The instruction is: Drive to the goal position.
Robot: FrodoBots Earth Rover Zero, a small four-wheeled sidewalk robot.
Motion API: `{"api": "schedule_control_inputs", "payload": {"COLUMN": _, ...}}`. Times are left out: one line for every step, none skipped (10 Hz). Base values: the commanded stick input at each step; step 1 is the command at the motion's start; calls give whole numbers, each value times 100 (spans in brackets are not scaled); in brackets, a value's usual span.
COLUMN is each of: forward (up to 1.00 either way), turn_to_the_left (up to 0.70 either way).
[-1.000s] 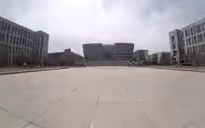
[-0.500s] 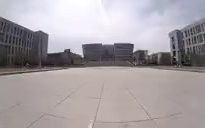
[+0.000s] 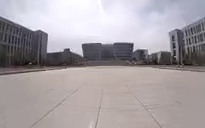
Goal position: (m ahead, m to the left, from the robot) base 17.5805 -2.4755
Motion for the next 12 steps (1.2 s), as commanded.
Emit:
{"api": "schedule_control_inputs", "payload": {"forward": 100, "turn_to_the_left": 0}}
{"api": "schedule_control_inputs", "payload": {"forward": 100, "turn_to_the_left": 0}}
{"api": "schedule_control_inputs", "payload": {"forward": 100, "turn_to_the_left": 1}}
{"api": "schedule_control_inputs", "payload": {"forward": 100, "turn_to_the_left": 19}}
{"api": "schedule_control_inputs", "payload": {"forward": 100, "turn_to_the_left": 37}}
{"api": "schedule_control_inputs", "payload": {"forward": 100, "turn_to_the_left": 31}}
{"api": "schedule_control_inputs", "payload": {"forward": 100, "turn_to_the_left": 0}}
{"api": "schedule_control_inputs", "payload": {"forward": 100, "turn_to_the_left": 0}}
{"api": "schedule_control_inputs", "payload": {"forward": 100, "turn_to_the_left": 0}}
{"api": "schedule_control_inputs", "payload": {"forward": 100, "turn_to_the_left": 0}}
{"api": "schedule_control_inputs", "payload": {"forward": 100, "turn_to_the_left": 0}}
{"api": "schedule_control_inputs", "payload": {"forward": 100, "turn_to_the_left": 0}}
